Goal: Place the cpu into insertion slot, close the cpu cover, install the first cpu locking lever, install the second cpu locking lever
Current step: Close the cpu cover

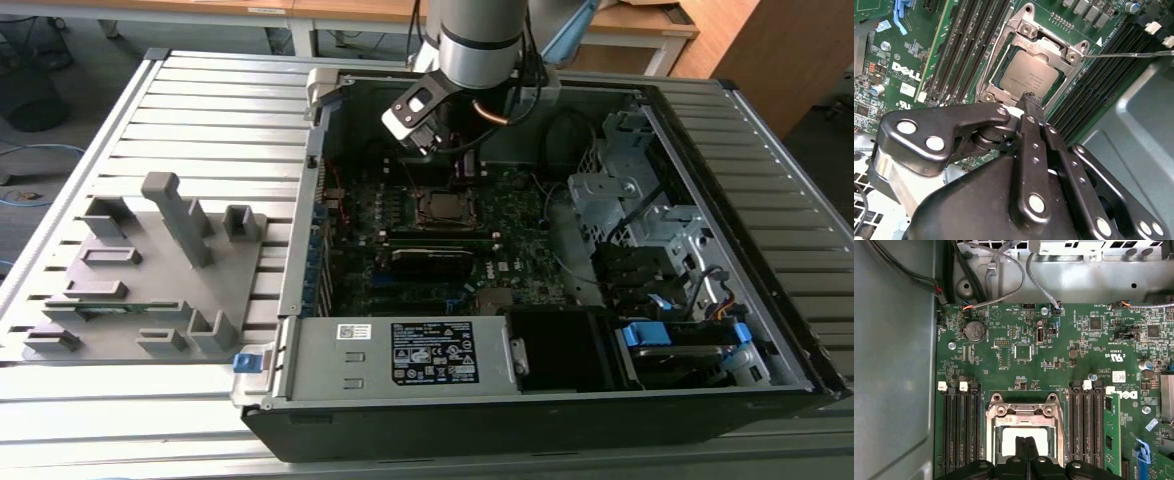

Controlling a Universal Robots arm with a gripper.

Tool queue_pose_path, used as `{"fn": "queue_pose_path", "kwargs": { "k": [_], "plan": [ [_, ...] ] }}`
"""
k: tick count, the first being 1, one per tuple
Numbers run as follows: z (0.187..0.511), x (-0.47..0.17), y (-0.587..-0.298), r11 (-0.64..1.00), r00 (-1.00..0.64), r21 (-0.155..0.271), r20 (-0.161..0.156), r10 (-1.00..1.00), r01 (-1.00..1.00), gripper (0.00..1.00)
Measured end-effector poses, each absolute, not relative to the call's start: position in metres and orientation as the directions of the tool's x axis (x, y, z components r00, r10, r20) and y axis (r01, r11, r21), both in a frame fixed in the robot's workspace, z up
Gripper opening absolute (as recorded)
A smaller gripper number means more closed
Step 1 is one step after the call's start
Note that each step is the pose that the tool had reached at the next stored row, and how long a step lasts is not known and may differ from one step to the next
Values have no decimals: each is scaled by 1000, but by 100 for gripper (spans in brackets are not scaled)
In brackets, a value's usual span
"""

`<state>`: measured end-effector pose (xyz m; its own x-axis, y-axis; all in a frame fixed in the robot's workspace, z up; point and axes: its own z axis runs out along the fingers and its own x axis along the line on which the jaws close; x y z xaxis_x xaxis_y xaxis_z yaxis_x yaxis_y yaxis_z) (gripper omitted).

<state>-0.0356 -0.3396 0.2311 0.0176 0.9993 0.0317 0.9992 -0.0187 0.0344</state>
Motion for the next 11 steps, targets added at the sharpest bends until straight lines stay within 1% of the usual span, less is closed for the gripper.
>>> {"fn": "queue_pose_path", "kwargs": {
  "k": [2, 11],
  "plan": [
    [231, -36, -340, -19, 18, 28, 32, 999, 999, 11],
    [230, -38, -340, -19, 18, 28, 32, 999, 999, 11]
  ]
}}
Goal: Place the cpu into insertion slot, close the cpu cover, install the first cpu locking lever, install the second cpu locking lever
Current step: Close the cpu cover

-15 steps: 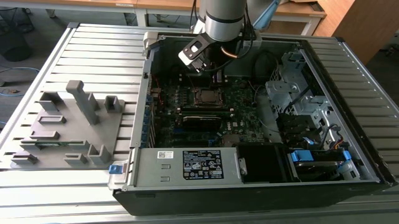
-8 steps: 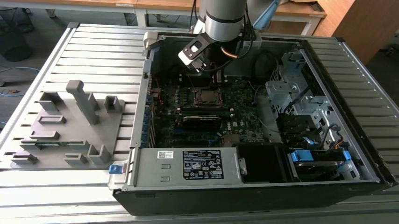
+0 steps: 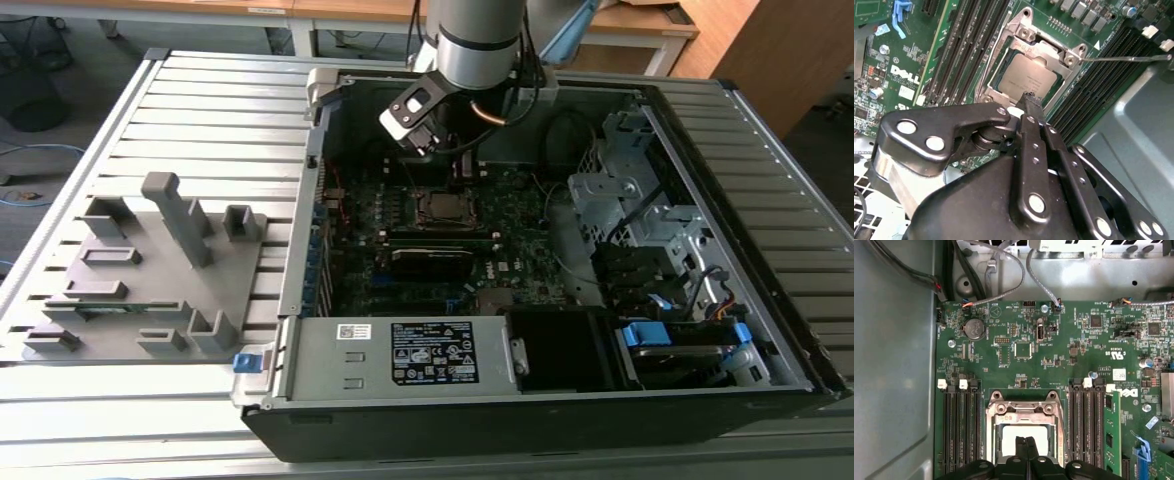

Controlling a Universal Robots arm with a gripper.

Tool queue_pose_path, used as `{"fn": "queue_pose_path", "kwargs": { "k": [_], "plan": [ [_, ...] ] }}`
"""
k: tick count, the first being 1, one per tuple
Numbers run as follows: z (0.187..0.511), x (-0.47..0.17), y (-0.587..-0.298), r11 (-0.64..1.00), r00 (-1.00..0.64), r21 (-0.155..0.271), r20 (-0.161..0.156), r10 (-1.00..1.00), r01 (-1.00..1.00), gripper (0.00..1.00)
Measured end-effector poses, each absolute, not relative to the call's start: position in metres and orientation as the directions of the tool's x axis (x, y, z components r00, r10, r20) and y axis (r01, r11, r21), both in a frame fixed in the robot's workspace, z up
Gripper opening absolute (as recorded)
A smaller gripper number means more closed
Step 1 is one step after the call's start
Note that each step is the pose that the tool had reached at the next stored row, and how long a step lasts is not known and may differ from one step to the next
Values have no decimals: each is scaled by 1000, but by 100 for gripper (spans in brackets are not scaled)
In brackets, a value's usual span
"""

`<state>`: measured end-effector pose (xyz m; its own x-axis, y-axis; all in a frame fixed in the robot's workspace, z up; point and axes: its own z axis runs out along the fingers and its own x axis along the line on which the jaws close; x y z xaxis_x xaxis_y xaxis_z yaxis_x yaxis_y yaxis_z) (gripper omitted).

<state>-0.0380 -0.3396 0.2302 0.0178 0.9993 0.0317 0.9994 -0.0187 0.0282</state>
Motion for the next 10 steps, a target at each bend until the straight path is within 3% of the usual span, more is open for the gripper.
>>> {"fn": "queue_pose_path", "kwargs": {
  "k": [10],
  "plan": [
    [227, -40, -341, -19, 18, 28, 32, 999, 999, 11]
  ]
}}
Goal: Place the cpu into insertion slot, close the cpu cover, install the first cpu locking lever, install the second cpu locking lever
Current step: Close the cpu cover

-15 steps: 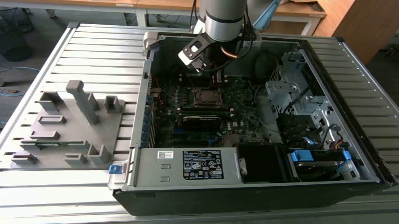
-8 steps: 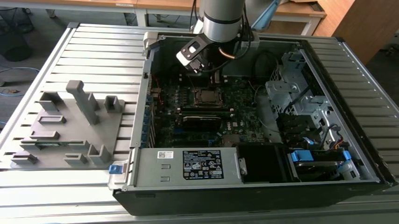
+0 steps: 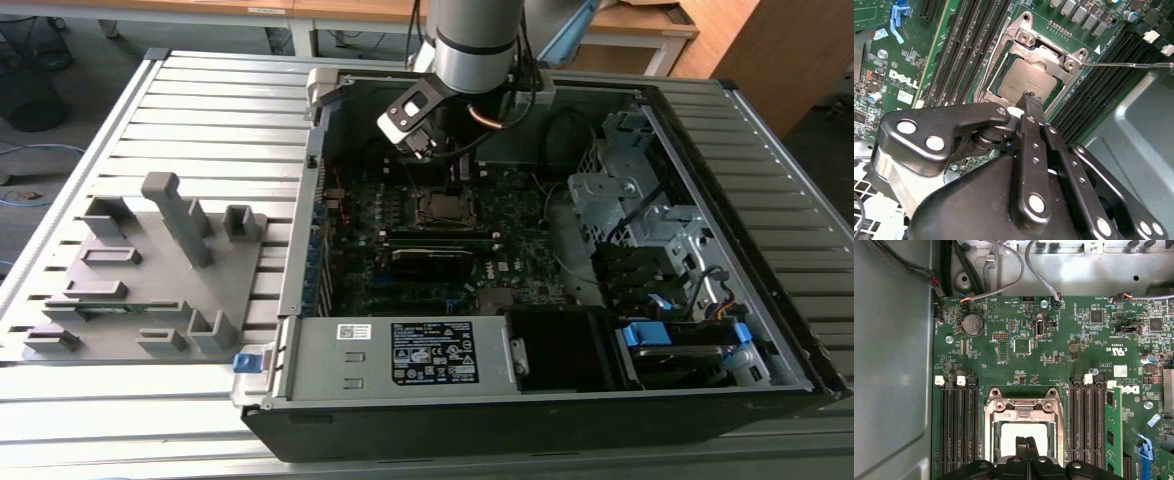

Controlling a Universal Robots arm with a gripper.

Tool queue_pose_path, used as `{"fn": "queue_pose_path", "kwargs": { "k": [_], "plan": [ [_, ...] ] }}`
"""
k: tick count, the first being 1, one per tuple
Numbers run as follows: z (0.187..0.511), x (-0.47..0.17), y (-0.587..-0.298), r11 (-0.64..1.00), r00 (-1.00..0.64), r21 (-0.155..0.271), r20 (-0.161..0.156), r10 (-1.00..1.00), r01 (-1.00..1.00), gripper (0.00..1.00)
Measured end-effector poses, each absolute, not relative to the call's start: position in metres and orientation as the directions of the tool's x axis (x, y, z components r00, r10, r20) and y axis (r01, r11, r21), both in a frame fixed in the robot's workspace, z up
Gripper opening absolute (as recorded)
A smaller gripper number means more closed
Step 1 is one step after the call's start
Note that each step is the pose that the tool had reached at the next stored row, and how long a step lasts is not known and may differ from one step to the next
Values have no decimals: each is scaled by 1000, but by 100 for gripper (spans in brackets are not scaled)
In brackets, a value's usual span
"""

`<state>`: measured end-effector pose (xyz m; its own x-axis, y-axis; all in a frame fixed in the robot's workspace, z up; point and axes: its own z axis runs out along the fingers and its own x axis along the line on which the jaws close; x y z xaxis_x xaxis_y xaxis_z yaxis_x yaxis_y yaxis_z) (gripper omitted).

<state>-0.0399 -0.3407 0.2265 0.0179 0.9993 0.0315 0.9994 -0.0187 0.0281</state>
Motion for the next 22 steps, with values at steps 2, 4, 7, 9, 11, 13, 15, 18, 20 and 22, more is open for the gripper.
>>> {"fn": "queue_pose_path", "kwargs": {
  "k": [2, 4, 7, 9, 11, 13, 15, 18, 20, 22],
  "plan": [
    [226, -40, -341, -19, 18, 28, 32, 999, 999, 11],
    [226, -40, -341, -19, 18, 28, 32, 999, 999, 11],
    [226, -40, -341, -19, 18, 28, 32, 999, 999, 11],
    [226, -40, -341, -17, 16, 28, 32, 999, 999, 11],
    [226, -40, -341, -9, 8, 28, 32, 999, 1000, 11],
    [226, -40, -341, 3, -3, 28, 32, 999, 1000, 11],
    [226, -40, -341, 18, -19, 28, 32, 999, 999, 11],
    [226, -40, -341, 58, -59, 28, 32, 998, 998, 11],
    [226, -40, -341, 85, -86, 28, 32, 996, 996, 11],
    [226, -40, -341, 117, -117, 28, 32, 993, 993, 11]
  ]
}}
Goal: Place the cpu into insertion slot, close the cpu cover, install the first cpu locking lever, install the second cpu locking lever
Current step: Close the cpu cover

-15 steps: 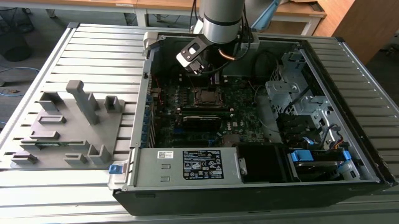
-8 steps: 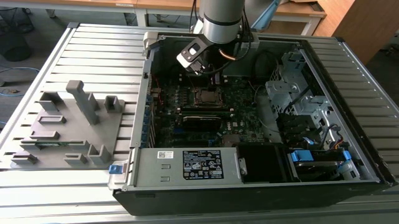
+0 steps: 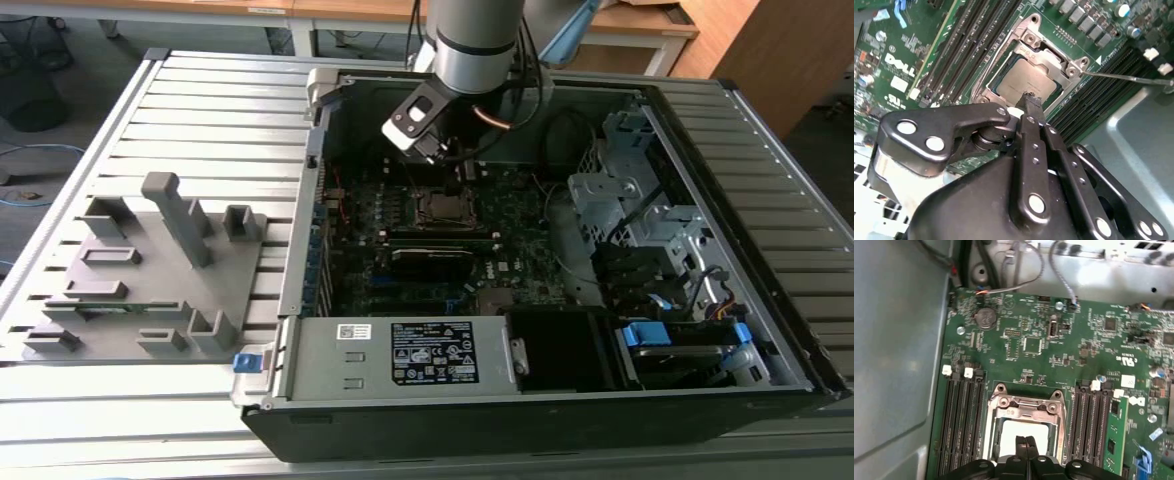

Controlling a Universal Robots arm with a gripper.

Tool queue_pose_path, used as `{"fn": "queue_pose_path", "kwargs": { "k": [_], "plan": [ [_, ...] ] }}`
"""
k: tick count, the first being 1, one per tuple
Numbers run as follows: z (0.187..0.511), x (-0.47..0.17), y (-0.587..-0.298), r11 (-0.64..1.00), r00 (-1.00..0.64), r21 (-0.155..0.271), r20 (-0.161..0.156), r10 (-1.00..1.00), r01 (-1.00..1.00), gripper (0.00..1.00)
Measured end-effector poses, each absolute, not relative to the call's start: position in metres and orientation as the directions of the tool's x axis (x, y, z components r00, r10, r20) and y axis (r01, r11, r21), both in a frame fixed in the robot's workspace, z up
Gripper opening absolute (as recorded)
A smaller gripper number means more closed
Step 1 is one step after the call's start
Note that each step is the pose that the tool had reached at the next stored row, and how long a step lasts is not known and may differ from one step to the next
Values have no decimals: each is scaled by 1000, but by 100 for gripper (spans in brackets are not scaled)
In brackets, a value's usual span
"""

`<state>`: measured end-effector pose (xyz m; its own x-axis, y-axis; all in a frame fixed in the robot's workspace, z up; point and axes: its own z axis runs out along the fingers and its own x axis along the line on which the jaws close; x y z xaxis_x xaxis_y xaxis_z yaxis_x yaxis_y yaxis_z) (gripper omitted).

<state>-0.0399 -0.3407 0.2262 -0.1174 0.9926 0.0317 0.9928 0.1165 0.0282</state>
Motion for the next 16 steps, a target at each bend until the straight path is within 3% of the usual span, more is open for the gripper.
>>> {"fn": "queue_pose_path", "kwargs": {
  "k": [16],
  "plan": [
    [226, -40, -341, 221, -222, 28, 32, 975, 975, 11]
  ]
}}
